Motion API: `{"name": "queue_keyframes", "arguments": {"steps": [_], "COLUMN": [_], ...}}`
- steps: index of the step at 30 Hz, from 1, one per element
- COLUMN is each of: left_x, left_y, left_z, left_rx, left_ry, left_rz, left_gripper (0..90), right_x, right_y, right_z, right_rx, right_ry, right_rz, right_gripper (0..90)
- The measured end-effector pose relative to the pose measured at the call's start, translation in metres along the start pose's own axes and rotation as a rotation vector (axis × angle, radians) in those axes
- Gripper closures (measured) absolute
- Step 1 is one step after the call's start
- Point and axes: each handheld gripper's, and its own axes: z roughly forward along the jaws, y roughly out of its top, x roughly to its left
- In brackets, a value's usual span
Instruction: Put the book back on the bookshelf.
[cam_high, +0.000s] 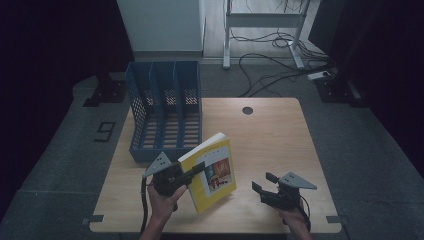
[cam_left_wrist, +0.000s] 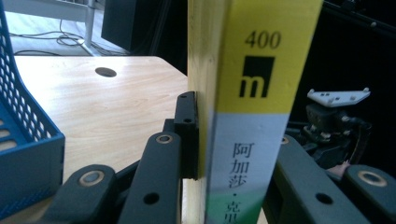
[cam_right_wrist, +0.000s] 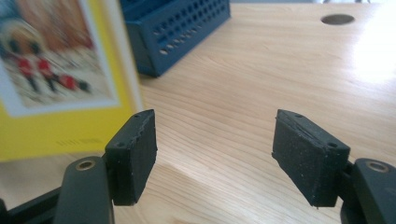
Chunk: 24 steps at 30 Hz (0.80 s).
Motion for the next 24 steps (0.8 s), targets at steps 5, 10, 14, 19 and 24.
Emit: {"name": "queue_keyframes", "arguments": {"steps": [5, 10, 14, 19, 24], "left_x": [-0.002, 0.000, 0.000, -0.001, 0.000], "left_y": [0.007, 0.011, 0.015, 0.020, 0.023], "left_z": [-0.004, -0.008, -0.011, -0.014, -0.013], "left_rx": [-0.008, -0.020, -0.047, -0.058, -0.059], "left_ry": [0.017, 0.028, 0.056, 0.061, 0.069], "left_rz": [0.014, 0.012, 0.013, 0.019, 0.022], "left_gripper": [75.6, 75.6, 75.5, 75.5, 75.6], "right_x": [-0.009, -0.015, -0.021, -0.027, -0.030], "right_y": [-0.007, -0.014, -0.020, -0.023, -0.025], "right_z": [0.004, 0.010, 0.014, 0.017, 0.019], "right_rx": [0.034, 0.063, 0.097, 0.120, 0.132], "right_ry": [-0.025, -0.055, -0.080, -0.126, -0.136], "right_rz": [0.024, 0.041, 0.058, 0.097, 0.109], "right_gripper": [29.9, 30.0, 30.3, 30.6, 30.6]}}
